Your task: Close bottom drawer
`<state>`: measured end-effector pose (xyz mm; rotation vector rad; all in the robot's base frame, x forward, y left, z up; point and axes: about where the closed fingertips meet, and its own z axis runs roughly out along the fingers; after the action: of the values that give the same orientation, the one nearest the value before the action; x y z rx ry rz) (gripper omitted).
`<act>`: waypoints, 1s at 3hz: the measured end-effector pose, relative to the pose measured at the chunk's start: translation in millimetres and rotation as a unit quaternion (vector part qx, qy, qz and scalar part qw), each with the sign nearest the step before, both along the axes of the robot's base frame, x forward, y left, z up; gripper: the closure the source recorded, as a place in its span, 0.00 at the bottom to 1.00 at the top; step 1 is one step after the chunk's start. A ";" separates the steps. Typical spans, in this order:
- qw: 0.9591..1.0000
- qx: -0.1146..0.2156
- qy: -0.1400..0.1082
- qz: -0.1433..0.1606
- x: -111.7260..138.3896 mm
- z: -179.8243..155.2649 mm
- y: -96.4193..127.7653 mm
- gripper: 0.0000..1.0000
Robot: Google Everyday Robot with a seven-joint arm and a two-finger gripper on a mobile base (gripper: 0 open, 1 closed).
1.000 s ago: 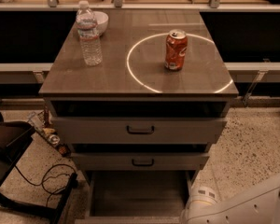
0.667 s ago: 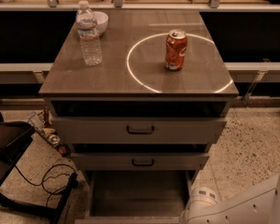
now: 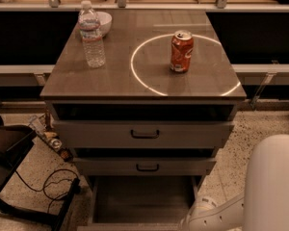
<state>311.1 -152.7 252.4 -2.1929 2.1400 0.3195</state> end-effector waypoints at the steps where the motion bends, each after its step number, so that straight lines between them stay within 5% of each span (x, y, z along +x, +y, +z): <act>1: 1.000 0.015 0.017 0.014 0.9 -34.2 11.4 1.00; 3: 0.999 0.021 0.032 0.035 4.0 -67.2 22.8 1.00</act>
Offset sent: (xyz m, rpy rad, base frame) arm 0.0137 0.0201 -0.0784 0.0684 0.0870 0.0992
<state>315.1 -129.9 185.2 -2.2678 2.0718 0.4413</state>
